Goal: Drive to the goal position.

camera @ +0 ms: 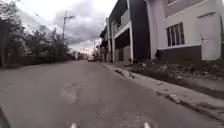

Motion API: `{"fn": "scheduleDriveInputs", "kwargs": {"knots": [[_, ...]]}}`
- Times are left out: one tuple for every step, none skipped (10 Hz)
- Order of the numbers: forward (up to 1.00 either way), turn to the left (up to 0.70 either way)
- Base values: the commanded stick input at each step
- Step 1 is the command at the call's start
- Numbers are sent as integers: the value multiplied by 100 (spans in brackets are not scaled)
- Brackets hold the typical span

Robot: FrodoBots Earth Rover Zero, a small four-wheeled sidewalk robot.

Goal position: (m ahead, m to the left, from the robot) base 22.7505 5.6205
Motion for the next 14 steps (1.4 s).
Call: {"fn": "scheduleDriveInputs", "kwargs": {"knots": [[70, 2], [70, 7], [70, 10], [70, 6], [70, 23], [70, 35], [70, 27], [70, 17], [70, 0], [70, 0], [70, 0], [70, 0], [70, 0], [70, 0]]}}
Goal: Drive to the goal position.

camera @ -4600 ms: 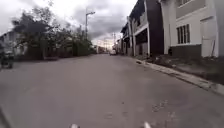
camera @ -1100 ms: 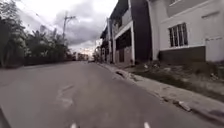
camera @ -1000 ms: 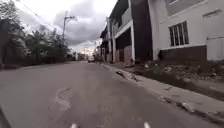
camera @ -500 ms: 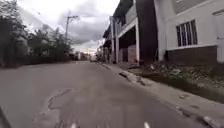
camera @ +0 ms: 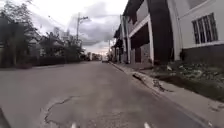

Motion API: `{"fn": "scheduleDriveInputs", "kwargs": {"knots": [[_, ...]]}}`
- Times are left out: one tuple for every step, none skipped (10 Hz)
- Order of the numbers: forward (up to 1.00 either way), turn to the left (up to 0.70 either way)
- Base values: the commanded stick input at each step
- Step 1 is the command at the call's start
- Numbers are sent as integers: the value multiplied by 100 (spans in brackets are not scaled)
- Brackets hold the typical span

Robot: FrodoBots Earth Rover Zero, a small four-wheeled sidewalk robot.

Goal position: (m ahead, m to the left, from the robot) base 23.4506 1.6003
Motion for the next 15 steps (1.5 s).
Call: {"fn": "scheduleDriveInputs", "kwargs": {"knots": [[70, 0], [70, 0], [70, 0], [70, 0], [70, 0], [70, 0], [70, 0], [70, 0], [70, 0], [70, 0], [70, 0], [70, 0], [70, 0], [70, 0], [70, 6]]}}
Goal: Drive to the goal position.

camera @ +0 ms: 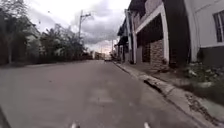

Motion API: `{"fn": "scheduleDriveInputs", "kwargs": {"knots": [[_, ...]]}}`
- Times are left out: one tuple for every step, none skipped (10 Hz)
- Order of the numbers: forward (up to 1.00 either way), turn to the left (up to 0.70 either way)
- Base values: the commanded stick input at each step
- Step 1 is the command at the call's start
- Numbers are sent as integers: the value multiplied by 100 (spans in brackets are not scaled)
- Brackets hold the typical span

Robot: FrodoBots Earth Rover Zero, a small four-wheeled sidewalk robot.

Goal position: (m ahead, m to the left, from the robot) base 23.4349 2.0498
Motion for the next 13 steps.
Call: {"fn": "scheduleDriveInputs", "kwargs": {"knots": [[70, 3], [70, 0], [70, 0], [70, 0], [70, 1], [70, 2], [70, 4], [70, 12], [70, 12], [70, 3], [70, 2], [70, 2], [70, 1]]}}
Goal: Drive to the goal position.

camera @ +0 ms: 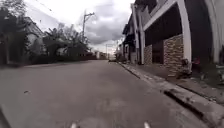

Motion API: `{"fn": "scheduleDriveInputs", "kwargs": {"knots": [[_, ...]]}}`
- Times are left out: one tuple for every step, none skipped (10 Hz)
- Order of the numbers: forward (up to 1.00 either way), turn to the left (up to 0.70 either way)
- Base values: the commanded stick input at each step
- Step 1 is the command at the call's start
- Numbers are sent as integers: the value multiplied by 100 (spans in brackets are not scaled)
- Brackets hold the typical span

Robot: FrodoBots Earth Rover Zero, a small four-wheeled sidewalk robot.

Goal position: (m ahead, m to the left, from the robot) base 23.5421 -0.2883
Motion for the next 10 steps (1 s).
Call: {"fn": "scheduleDriveInputs", "kwargs": {"knots": [[70, 3], [70, 10], [70, 7], [70, 1], [70, 2], [70, 4], [70, 7], [70, 1], [70, 0], [70, 0]]}}
